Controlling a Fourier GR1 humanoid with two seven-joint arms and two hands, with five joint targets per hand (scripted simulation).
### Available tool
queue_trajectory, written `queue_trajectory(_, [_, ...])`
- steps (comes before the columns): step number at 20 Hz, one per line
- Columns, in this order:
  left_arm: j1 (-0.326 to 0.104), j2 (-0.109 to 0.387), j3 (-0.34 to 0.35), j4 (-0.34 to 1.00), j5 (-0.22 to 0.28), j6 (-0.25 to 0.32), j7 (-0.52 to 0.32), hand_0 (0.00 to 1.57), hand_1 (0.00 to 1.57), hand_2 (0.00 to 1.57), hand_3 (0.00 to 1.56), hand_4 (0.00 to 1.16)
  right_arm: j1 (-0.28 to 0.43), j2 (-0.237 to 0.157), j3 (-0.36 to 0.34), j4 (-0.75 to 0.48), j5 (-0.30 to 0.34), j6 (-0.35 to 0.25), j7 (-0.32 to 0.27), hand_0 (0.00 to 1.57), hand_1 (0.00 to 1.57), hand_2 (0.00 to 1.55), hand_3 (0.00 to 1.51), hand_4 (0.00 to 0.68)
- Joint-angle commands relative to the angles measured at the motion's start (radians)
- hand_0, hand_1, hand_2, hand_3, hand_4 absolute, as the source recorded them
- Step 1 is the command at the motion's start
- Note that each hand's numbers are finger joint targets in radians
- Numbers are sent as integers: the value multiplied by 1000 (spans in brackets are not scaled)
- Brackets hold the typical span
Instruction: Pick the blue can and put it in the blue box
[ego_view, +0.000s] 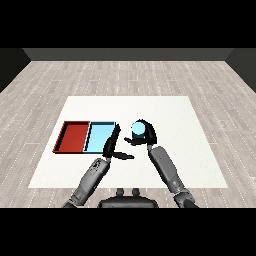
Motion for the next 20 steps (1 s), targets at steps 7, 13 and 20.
queue_trajectory(7, [-93,0,-88,148,113,71,-56,0,0,0,0,0,18,1,26,-28,-33,21,-15,1443,1443,1466,1364,552])
queue_trajectory(13, [-83,0,-117,130,150,85,-47,0,0,0,0,0,-42,0,93,59,-84,-40,-56,1435,1435,1463,1375,550])
queue_trajectory(20, [-155,0,-267,268,302,201,-164,0,0,0,0,0,-62,1,122,79,-114,-62,-93,1420,1420,1457,1363,559])
